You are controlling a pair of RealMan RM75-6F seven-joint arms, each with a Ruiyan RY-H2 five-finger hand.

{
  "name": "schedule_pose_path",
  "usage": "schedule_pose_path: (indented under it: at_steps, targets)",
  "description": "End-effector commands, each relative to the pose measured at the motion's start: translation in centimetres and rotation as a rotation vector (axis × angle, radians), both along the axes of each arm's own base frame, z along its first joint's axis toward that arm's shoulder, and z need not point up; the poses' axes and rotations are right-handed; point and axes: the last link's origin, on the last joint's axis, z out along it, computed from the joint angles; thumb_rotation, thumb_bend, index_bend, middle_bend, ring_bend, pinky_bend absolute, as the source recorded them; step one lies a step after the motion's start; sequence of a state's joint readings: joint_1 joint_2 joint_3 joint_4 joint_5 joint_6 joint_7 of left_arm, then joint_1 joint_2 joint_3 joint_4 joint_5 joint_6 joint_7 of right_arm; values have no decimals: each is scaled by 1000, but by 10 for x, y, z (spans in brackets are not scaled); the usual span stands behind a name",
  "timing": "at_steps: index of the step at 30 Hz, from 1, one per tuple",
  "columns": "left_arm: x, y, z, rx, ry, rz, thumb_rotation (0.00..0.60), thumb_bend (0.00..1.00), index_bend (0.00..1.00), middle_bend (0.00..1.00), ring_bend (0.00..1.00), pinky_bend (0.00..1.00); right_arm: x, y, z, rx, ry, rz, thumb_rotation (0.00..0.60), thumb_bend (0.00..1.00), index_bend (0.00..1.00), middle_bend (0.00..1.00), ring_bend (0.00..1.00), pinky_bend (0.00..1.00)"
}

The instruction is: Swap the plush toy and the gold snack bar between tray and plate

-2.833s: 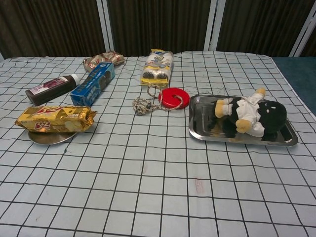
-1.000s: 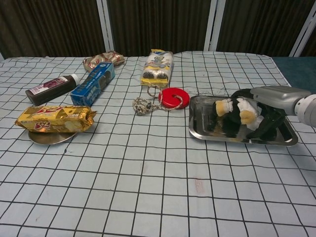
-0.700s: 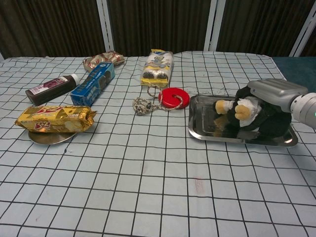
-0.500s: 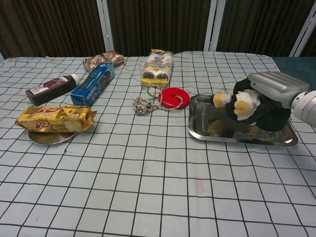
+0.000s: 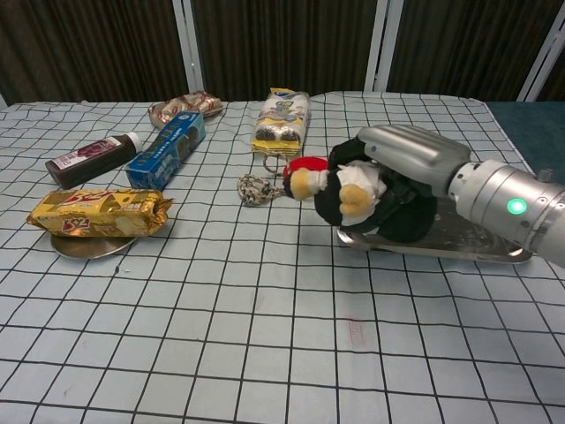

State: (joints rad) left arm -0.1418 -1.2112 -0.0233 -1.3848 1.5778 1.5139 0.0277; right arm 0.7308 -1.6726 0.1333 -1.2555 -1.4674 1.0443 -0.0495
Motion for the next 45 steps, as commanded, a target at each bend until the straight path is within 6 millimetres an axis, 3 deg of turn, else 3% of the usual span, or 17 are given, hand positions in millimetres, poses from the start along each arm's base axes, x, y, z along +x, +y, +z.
schedule_pose_path:
  at_steps: [1, 8, 12, 14, 16, 17, 18, 19, 21, 23, 25, 27, 31, 36, 40, 45]
  targets:
    - [0, 0, 1, 3, -2, 1, 600, 440, 231, 173, 110, 268, 26, -4, -22, 40, 23, 33, 600, 513, 906, 692, 836, 852]
    - [-1, 0, 3, 4, -10, 0, 600, 439, 233, 175, 109, 268, 62, -17, -59, 65, 2, 44, 600, 514, 909, 692, 835, 848]
    - [-1, 0, 4, 4, -12, 0, 600, 439, 234, 177, 110, 268, 69, -23, -71, 23, 14, 62, 600, 514, 906, 692, 827, 843]
    - [-1, 0, 5, 6, -14, 0, 600, 439, 234, 177, 110, 268, 69, -25, -77, 25, 26, 56, 600, 486, 861, 679, 750, 821]
    - [-1, 0, 5, 8, -16, 0, 600, 439, 234, 177, 110, 268, 66, -24, -82, 52, 37, 37, 600, 421, 727, 595, 582, 755]
    - [-1, 0, 6, 11, -18, 0, 600, 439, 234, 177, 110, 268, 65, -24, -83, 69, 41, 28, 600, 373, 612, 503, 455, 695]
    - [-1, 0, 6, 13, -18, 0, 600, 439, 234, 177, 110, 269, 64, -23, -83, 80, 43, 25, 600, 323, 476, 388, 313, 614]
    - [-1, 0, 7, 14, -19, 1, 600, 439, 234, 177, 110, 269, 63, -23, -83, 90, 45, 23, 600, 295, 405, 324, 240, 556]
    - [-2, 0, 7, 17, -19, 3, 600, 439, 233, 177, 110, 268, 61, -22, -82, 112, 47, 14, 600, 232, 216, 152, 72, 342]
    - [-2, 0, 7, 17, -20, 5, 600, 439, 233, 177, 110, 268, 61, -20, -79, 136, 37, 6, 600, 189, 79, 40, 5, 172]
    - [-2, 0, 7, 15, -19, 6, 600, 438, 233, 177, 109, 268, 62, -19, -74, 146, 22, 5, 600, 161, 10, 1, 0, 65]
    - [-2, 0, 6, 11, -17, 4, 600, 438, 234, 178, 110, 268, 64, -18, -65, 147, 4, 13, 600, 144, 0, 0, 0, 8]
    - [-1, 0, 5, 6, -15, 0, 600, 439, 233, 178, 110, 268, 67, -13, -41, 130, -34, 35, 600, 138, 0, 0, 0, 0]
    - [-1, 0, 4, 1, -14, 1, 600, 439, 234, 178, 110, 268, 58, -2, 9, 81, -51, 21, 600, 138, 0, 0, 0, 0]
    - [1, -1, 1, -12, -21, -6, 600, 440, 234, 178, 110, 268, 23, 12, 58, -15, 49, -57, 600, 139, 0, 0, 0, 0]
    - [3, -1, -7, -36, -7, -10, 600, 438, 233, 187, 110, 271, -42, 39, 121, -87, 185, -236, 600, 138, 0, 0, 0, 1]
